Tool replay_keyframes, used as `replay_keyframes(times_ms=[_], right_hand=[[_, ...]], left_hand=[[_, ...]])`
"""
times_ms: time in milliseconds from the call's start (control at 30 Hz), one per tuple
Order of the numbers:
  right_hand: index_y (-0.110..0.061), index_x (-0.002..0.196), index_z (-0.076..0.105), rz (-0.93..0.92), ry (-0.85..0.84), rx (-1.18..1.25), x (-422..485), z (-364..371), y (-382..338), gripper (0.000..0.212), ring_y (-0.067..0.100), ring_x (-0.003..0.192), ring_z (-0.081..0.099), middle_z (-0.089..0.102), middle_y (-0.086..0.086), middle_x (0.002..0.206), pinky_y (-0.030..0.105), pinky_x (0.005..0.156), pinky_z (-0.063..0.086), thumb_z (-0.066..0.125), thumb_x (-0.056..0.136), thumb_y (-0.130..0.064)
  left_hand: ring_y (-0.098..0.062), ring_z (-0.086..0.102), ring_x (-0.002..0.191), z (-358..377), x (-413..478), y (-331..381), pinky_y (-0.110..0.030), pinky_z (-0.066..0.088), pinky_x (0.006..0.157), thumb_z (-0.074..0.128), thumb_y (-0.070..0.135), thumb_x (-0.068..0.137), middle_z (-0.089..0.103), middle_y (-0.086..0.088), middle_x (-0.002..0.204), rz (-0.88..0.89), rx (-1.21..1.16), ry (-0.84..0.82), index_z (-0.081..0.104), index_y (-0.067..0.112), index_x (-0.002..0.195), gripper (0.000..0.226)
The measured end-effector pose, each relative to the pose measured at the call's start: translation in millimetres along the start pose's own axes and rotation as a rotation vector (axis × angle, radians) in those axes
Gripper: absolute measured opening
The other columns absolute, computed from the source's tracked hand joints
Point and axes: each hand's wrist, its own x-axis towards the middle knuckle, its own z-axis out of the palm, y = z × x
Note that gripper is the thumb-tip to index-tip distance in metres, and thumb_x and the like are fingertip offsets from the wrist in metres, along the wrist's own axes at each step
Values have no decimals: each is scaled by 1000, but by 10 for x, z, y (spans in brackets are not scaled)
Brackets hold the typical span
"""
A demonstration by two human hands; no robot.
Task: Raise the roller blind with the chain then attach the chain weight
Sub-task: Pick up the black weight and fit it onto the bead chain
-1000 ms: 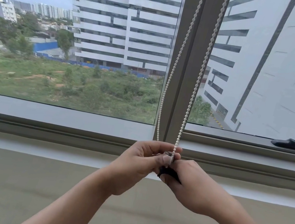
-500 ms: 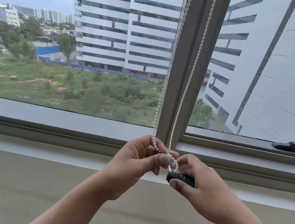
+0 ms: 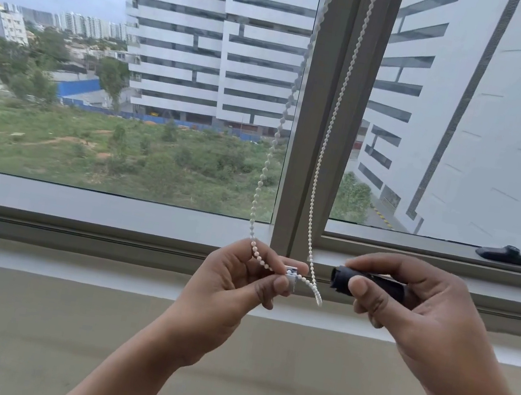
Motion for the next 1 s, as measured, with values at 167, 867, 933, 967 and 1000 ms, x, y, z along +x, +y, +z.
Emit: replay_keyframes(times_ms=[167,867,933,967,1000], right_hand=[[-11,81,75,5,-48,3,-14,163,2,17,5,55,61,73,0,66,16,54,49,75,64,-14],[-12,90,75,12,-8,3,-93,272,32,24,20,58,65,74,16,75,27,60,56,76,67,-19],[-11,89,75,1,2,34,-93,280,16,23,20,57,65,73,17,75,26,58,56,75,67,-17],[-10,89,74,-3,11,55,-92,283,8,22,20,55,64,73,17,74,25,57,56,74,67,-15],[-8,89,73,-6,19,78,-90,283,0,22,20,54,64,73,16,72,25,56,55,73,67,-13]], left_hand=[[-18,68,87,52,8,13,-22,50,65,66,3,82,76,-14,106,24,6,-10,63,17,81,13],[-13,62,82,34,-84,-14,-23,51,77,65,-1,82,71,2,96,158,5,30,69,9,87,12],[-14,62,81,26,-85,-4,-24,51,77,65,-1,82,71,2,95,174,20,25,70,10,89,14],[-14,61,82,21,-86,-5,-25,50,77,66,0,83,70,1,96,181,39,23,70,10,90,14],[-15,61,84,19,-87,-7,-27,50,78,66,1,84,70,0,97,188,61,21,70,10,91,12]])
